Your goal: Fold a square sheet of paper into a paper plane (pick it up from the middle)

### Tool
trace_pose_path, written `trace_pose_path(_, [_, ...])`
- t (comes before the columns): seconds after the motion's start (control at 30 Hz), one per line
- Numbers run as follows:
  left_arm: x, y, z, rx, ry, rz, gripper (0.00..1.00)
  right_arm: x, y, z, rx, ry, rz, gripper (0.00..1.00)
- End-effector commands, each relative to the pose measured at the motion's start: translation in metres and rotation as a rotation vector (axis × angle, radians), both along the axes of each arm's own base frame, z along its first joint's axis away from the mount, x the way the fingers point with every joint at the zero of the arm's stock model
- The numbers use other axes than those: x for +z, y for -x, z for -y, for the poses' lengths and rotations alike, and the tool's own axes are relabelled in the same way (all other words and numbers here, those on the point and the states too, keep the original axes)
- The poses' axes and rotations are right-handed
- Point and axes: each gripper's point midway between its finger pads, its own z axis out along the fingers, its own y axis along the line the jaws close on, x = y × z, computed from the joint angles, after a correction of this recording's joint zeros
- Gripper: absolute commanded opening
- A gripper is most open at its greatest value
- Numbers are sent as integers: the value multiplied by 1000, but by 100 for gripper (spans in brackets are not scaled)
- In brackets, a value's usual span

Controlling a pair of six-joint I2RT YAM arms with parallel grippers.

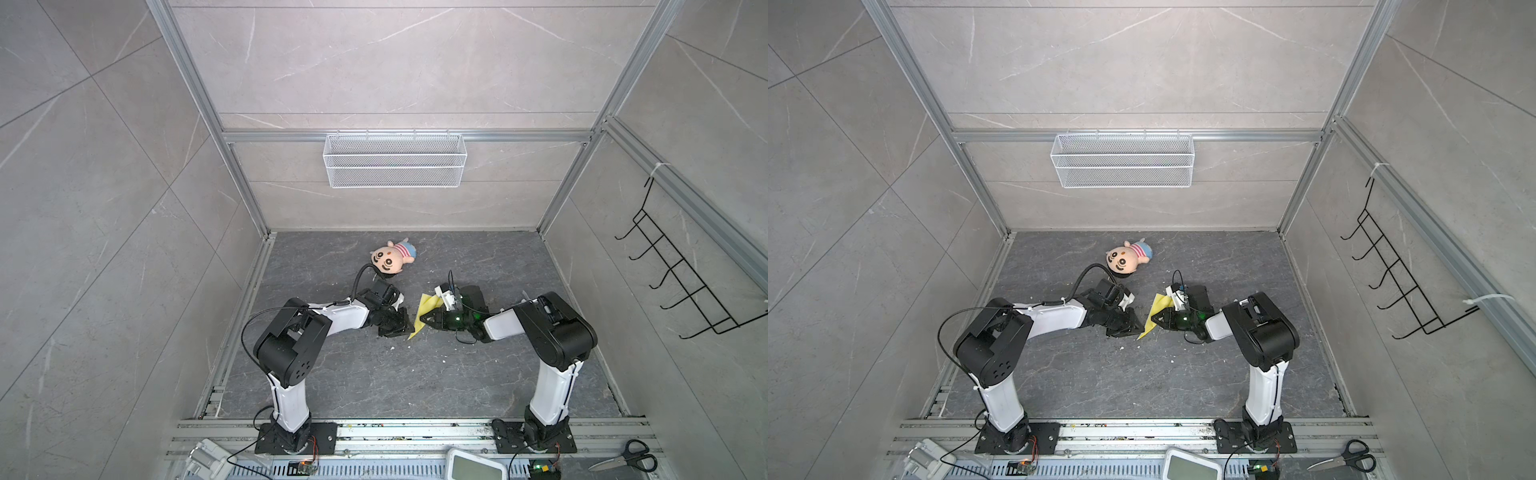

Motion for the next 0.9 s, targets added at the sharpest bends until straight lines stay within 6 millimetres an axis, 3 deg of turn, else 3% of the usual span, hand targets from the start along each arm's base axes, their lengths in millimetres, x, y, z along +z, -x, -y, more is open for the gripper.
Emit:
trace_pose_path(0.0, [9, -2, 10, -16, 39, 4, 19, -30, 10, 7, -16, 67, -86, 20])
trace_pose_path(0.3, [2, 6, 12, -39, 34, -23, 6, -34, 10, 10, -30, 83, -98, 19])
trace_pose_path(0.87, [-20, 19, 10, -76, -69, -62, 2, -43, 11, 13, -52, 100, -119, 18])
